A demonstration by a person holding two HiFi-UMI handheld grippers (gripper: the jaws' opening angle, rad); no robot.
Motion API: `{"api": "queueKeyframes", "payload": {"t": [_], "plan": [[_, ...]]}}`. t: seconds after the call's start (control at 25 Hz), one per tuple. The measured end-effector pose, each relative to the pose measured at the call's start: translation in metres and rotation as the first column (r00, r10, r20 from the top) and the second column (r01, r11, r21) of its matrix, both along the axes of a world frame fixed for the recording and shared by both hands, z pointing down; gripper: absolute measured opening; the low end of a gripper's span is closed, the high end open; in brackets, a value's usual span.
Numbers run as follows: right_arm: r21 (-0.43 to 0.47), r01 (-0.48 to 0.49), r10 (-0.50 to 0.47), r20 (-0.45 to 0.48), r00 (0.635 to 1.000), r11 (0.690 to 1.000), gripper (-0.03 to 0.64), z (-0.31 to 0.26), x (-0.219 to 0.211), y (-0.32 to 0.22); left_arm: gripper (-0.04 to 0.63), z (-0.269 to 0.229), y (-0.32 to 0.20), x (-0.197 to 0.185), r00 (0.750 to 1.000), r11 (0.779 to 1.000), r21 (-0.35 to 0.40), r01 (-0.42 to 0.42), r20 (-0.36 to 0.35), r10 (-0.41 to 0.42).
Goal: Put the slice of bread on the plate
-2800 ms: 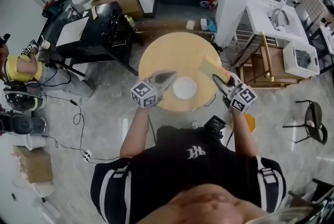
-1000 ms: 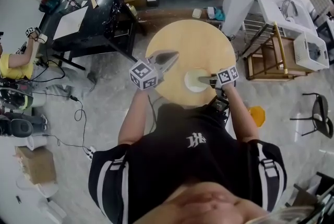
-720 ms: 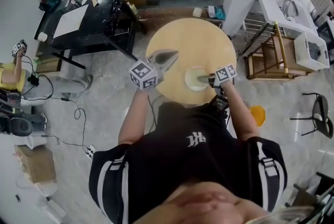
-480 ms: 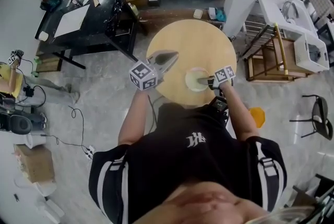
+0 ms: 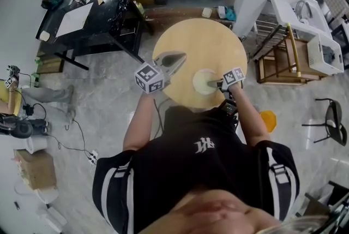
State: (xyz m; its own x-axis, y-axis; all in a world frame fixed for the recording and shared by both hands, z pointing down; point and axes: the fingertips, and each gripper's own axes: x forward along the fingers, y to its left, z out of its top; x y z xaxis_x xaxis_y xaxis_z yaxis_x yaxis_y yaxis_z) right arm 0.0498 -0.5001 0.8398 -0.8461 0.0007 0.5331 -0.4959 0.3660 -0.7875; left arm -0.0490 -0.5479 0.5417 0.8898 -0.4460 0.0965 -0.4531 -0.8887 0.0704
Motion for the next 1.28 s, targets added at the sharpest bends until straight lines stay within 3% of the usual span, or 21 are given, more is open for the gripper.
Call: {"api": "queueKeyframes", "payload": {"t": [0.48,0.72,1.16,1.28], "plan": [[0.115,0.06,-0.032,-0.227,0.973,0.992,0.242,0.017,0.016,-0.011,0.015,0.005,0.003,0.003,1.0,1.0,-0.004,-0.002,0.012,0.002],[0.153,0.087,-0.042,-0.278,0.96,0.984,0.267,0.019,0.017,-0.014,0.015,0.004,0.005,0.002,1.0,1.0,-0.005,0.002,0.014,-0.002],[0.341,0.172,0.007,-0.466,0.885,0.924,0.381,0.02,0.037,-0.029,0.015,0.009,0.01,0.003,1.0,1.0,-0.029,-0.008,0.017,0.008],[0.378,0.149,0.036,-0.439,0.898,0.914,0.38,0.012,0.037,-0.034,0.015,0.008,0.011,0.003,1.0,0.999,-0.031,-0.008,0.016,0.008]]}}
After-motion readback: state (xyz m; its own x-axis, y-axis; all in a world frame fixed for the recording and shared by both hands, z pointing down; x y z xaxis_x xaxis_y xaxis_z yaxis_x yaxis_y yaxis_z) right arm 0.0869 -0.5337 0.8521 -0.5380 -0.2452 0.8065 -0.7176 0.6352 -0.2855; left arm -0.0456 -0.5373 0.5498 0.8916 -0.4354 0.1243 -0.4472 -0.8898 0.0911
